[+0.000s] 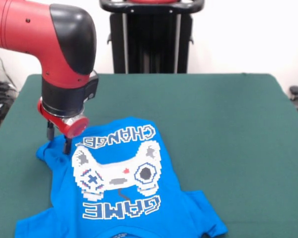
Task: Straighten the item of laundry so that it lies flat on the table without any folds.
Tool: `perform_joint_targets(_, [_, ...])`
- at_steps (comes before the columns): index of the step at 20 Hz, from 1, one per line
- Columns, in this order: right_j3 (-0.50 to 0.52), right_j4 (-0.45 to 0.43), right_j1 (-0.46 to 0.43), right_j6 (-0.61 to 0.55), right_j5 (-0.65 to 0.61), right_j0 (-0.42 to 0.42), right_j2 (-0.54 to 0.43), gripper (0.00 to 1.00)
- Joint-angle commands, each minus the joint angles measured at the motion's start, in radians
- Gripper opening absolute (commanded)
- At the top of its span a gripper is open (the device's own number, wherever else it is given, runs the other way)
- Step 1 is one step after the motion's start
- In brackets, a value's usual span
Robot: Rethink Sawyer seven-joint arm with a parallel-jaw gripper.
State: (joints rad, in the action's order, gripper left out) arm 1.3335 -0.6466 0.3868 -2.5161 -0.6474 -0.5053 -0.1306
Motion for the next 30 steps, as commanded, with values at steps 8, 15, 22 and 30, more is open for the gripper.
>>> perform_joint_targets(8, [-0.047,-0.063,-0.140,0.143,0.035,0.032,-0.056,1.00])
perform_joint_targets(15, [-0.053,-0.052,-0.144,0.155,0.011,0.032,-0.060,0.00])
perform_joint_targets(22, [-0.041,-0.044,-0.147,0.146,0.007,0.025,-0.054,0.00])
perform_joint_targets(30, [0.035,-0.005,-0.119,0.152,-0.051,0.001,-0.051,0.00])
